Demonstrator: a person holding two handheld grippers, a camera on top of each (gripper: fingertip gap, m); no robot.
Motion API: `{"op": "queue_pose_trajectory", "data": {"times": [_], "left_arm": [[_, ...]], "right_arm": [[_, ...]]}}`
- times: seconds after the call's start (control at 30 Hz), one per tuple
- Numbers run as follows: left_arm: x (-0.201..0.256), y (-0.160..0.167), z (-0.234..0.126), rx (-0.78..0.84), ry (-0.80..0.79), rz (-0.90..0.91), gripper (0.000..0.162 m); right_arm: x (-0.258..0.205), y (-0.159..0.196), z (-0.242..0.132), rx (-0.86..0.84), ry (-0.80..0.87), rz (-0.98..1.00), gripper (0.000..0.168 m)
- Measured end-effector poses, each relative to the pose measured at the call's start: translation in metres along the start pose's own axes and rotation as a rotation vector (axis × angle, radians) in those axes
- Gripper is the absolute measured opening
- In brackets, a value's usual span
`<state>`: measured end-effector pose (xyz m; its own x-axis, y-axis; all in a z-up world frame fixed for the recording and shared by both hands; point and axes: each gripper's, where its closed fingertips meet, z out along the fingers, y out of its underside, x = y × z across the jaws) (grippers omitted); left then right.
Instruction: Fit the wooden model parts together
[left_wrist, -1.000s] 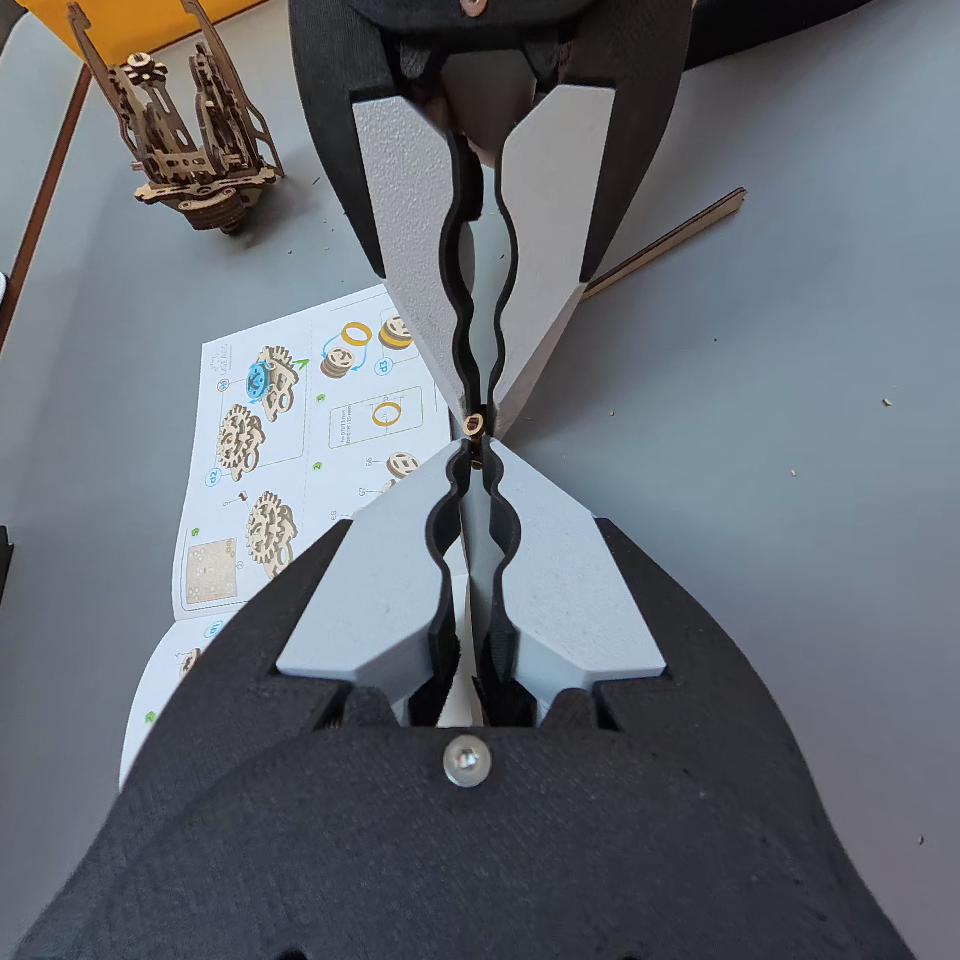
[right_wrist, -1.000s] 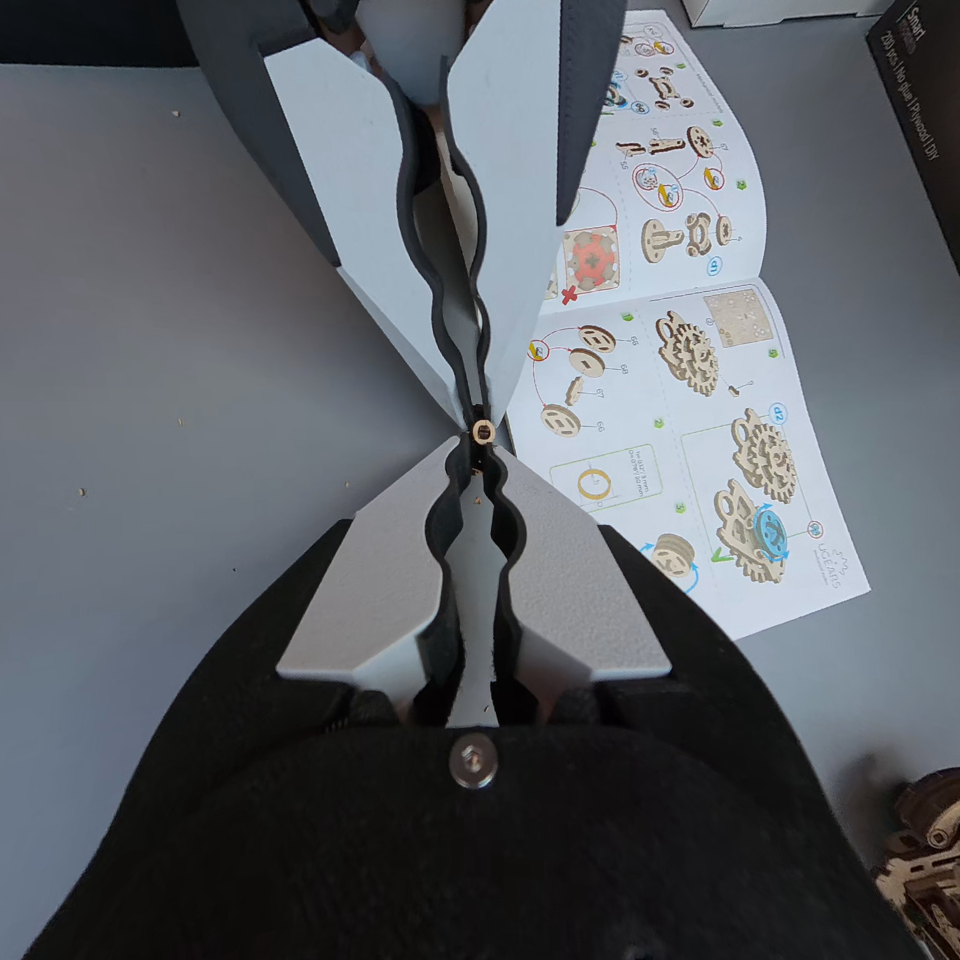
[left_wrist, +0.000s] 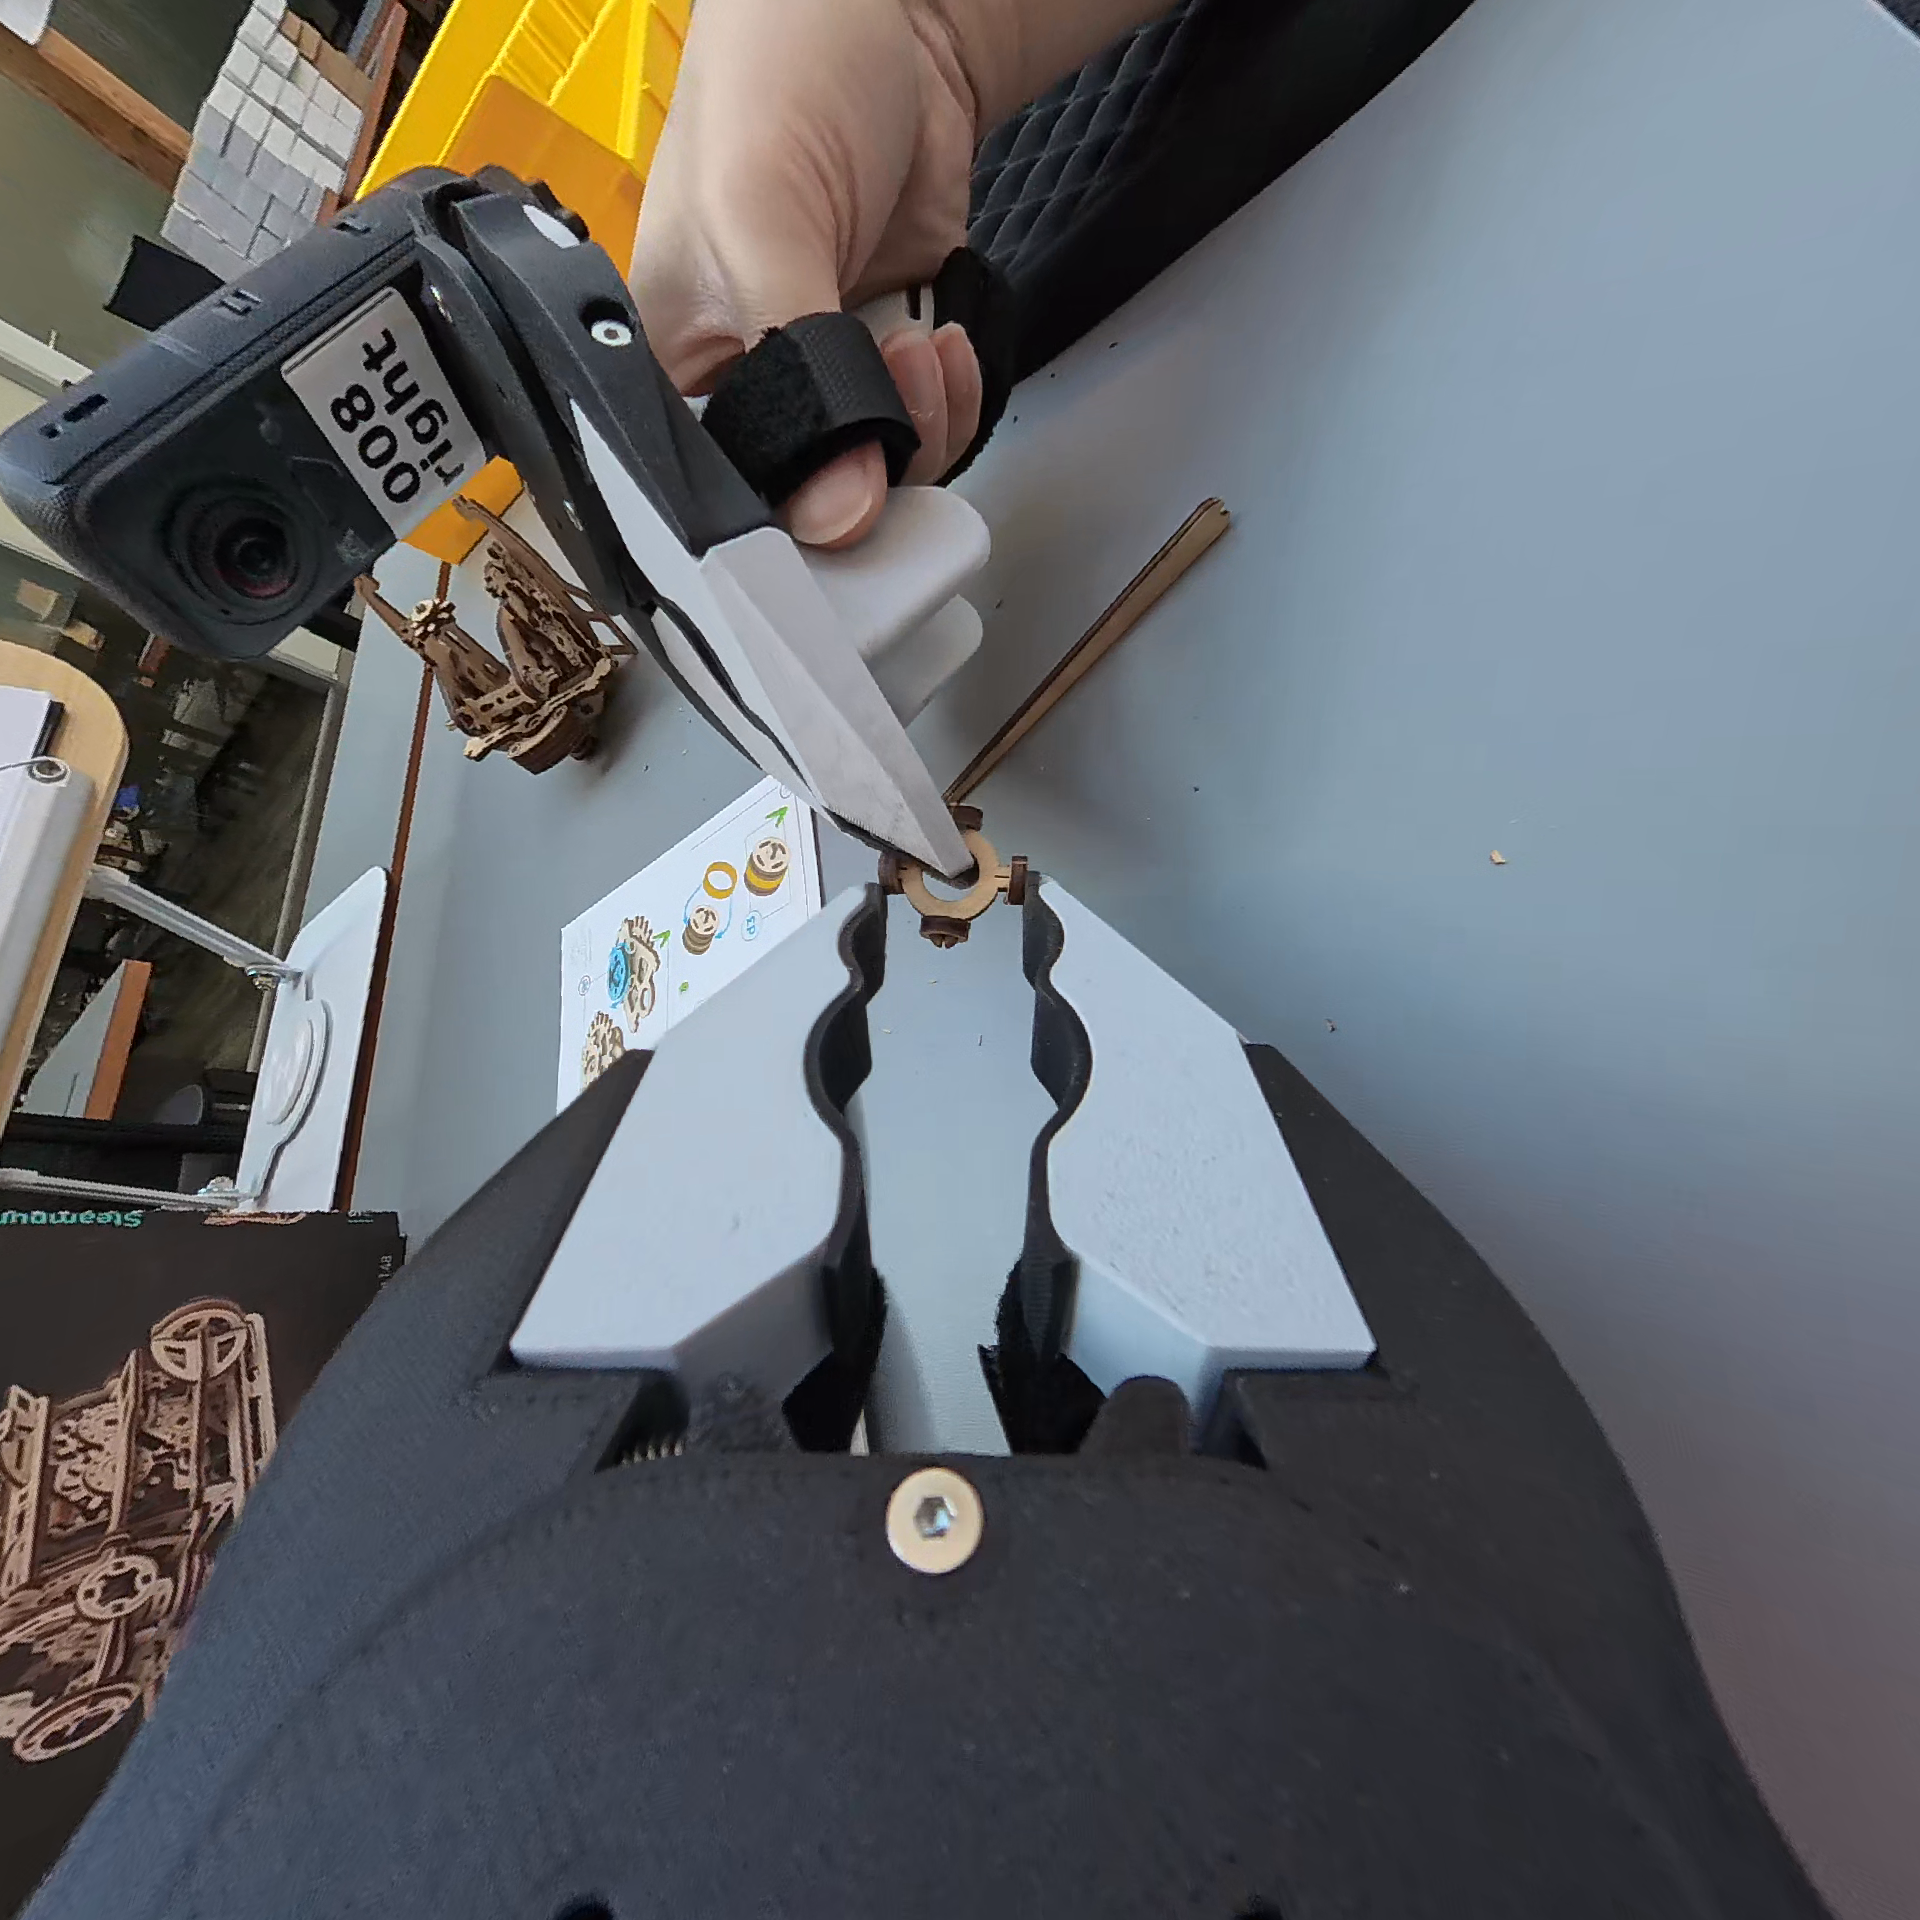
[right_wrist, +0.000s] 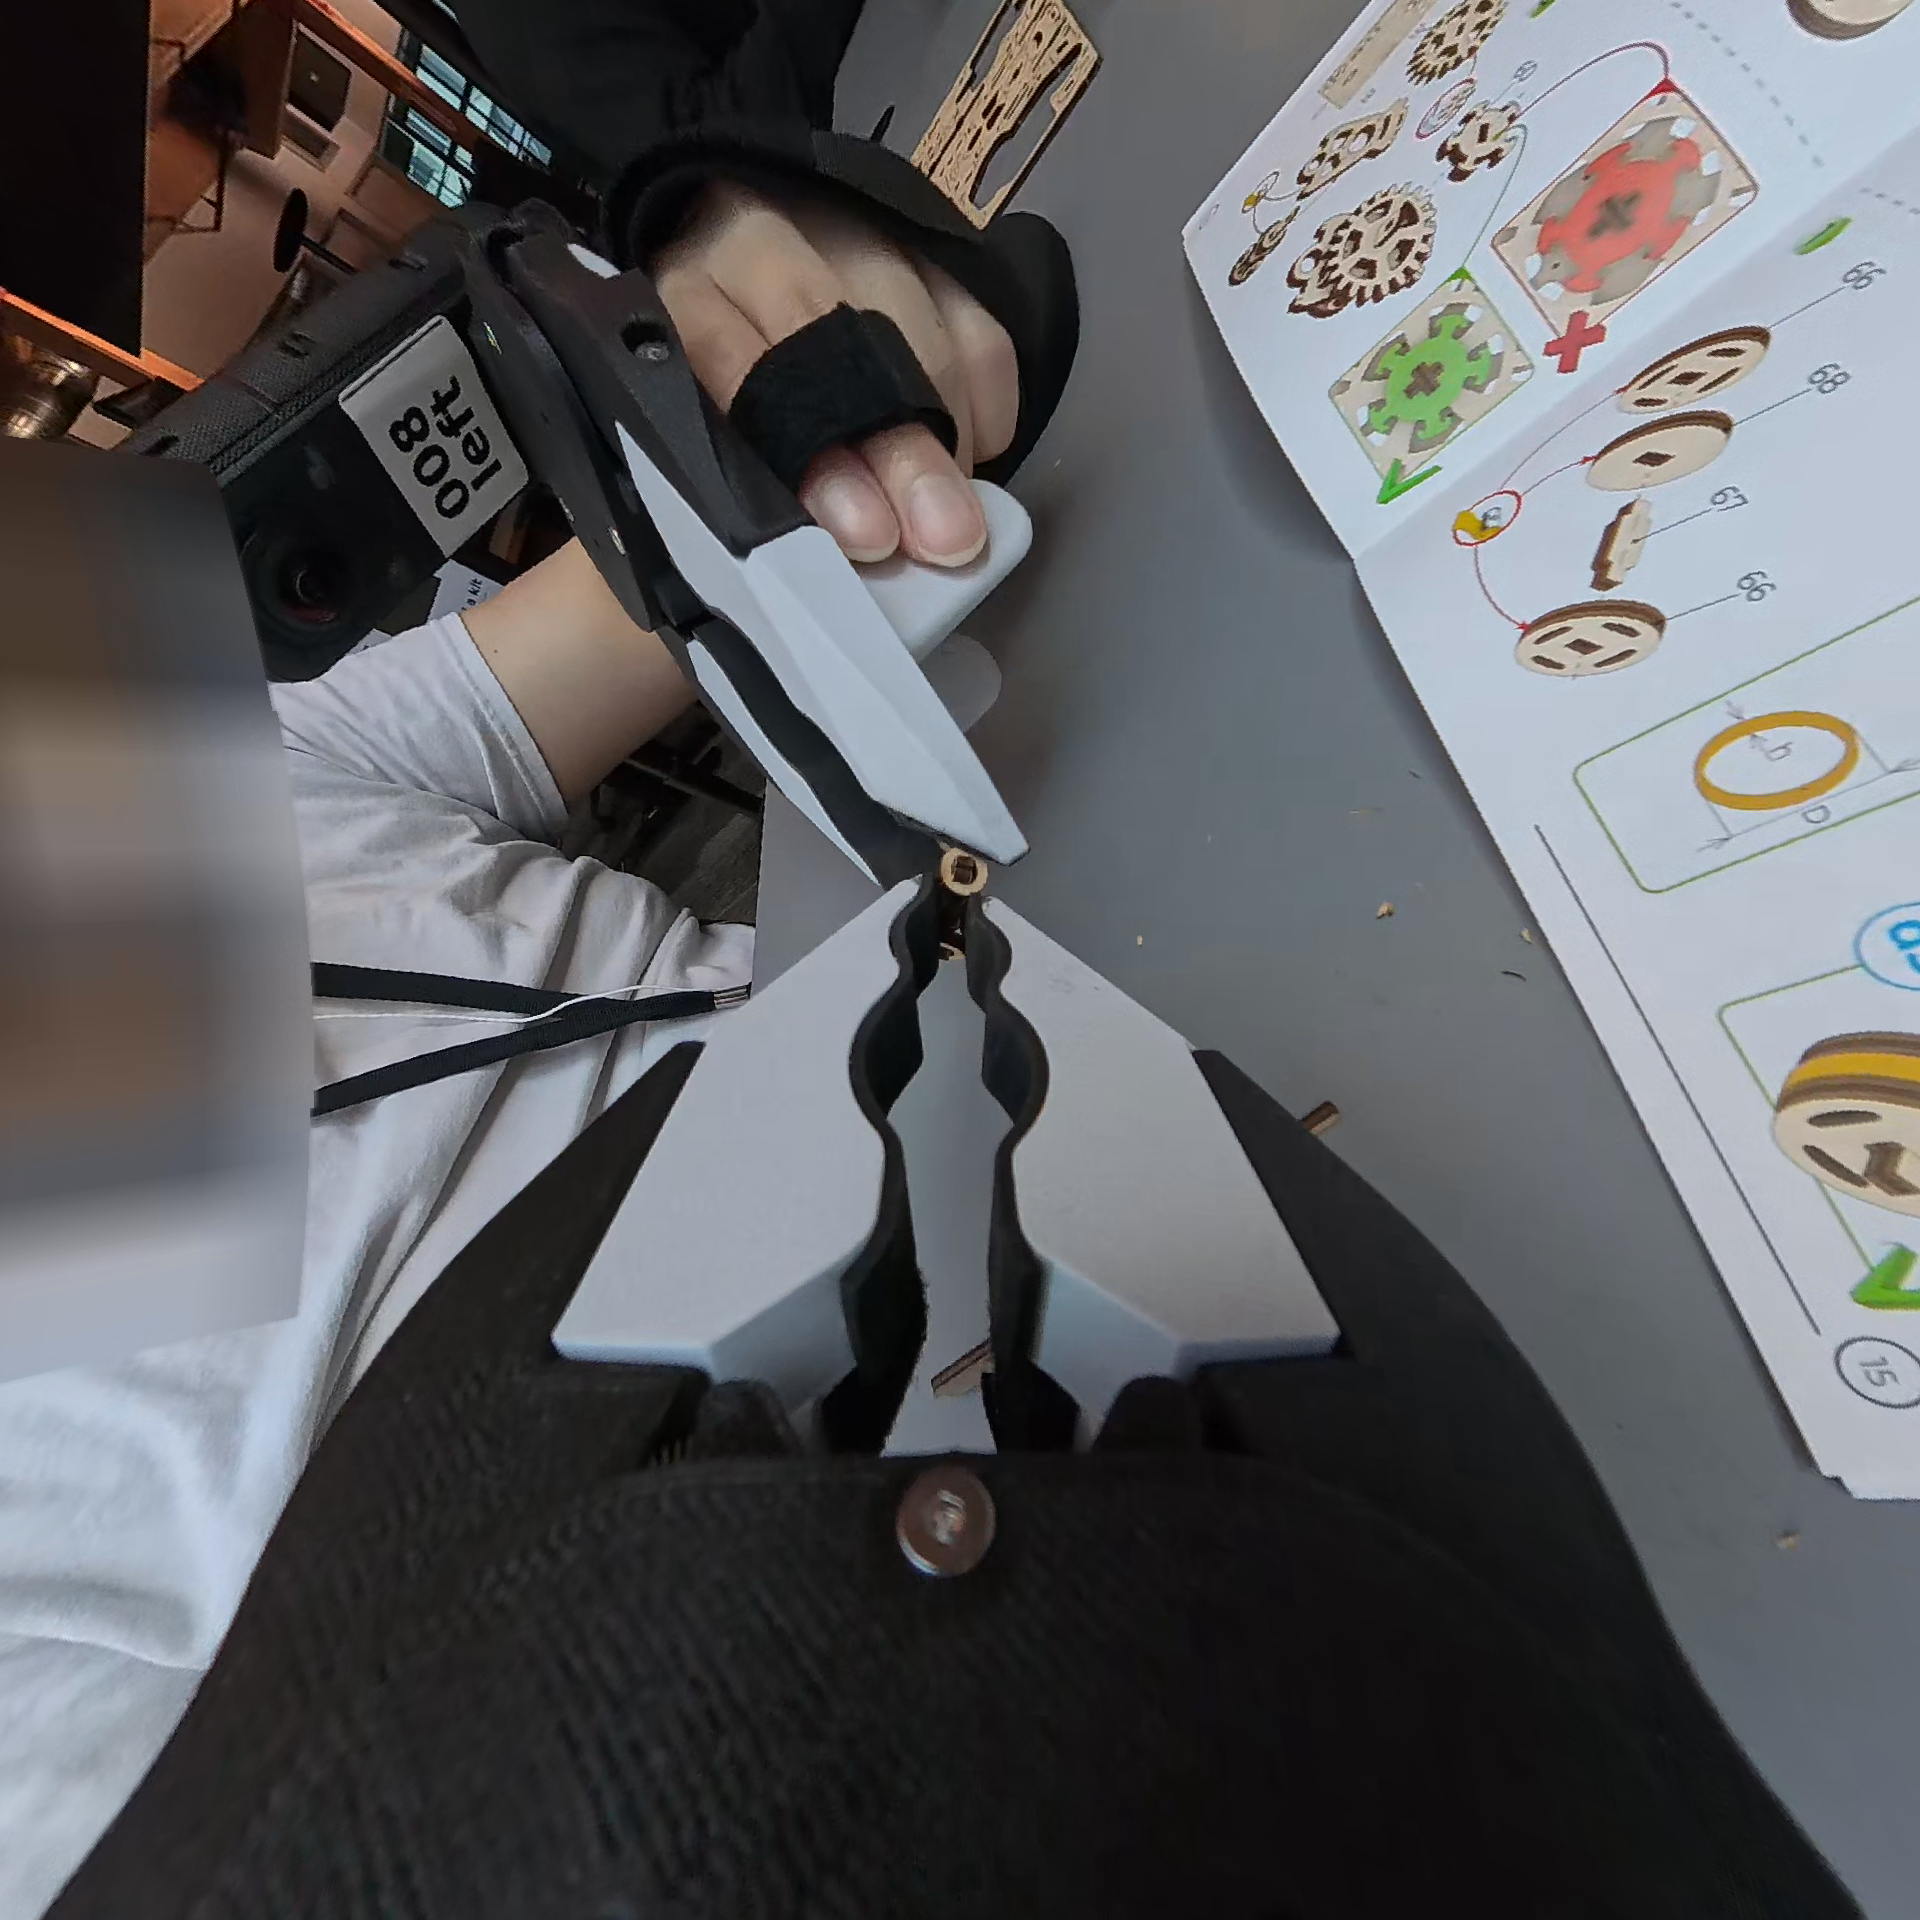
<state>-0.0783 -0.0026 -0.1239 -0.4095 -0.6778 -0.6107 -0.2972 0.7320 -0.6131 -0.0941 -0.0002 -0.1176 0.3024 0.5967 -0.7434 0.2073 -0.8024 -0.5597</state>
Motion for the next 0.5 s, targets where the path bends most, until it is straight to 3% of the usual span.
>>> {"op": "queue_pose_trajectory", "data": {"times": [0.27, 0.33, 0.4, 0.5], "left_arm": [[0.002, 0.007, 0.001, -0.038, 0.025, -0.029, 0.023], [0.001, 0.007, -0.001, -0.035, 0.028, -0.067, 0.023], [0.002, 0.009, -0.003, -0.037, 0.046, -0.133, 0.023], [-0.001, 0.014, -0.006, -0.046, 0.042, -0.202, 0.023]], "right_arm": [[0.008, 0.000, 0.003, -0.013, 0.049, -0.093, 0.005], [0.010, -0.005, 0.000, 0.005, 0.082, -0.133, 0.012], [0.013, -0.007, -0.005, 0.010, 0.154, -0.234, 0.025], [0.005, -0.010, -0.007, 0.014, 0.270, -0.530, 0.028]]}}
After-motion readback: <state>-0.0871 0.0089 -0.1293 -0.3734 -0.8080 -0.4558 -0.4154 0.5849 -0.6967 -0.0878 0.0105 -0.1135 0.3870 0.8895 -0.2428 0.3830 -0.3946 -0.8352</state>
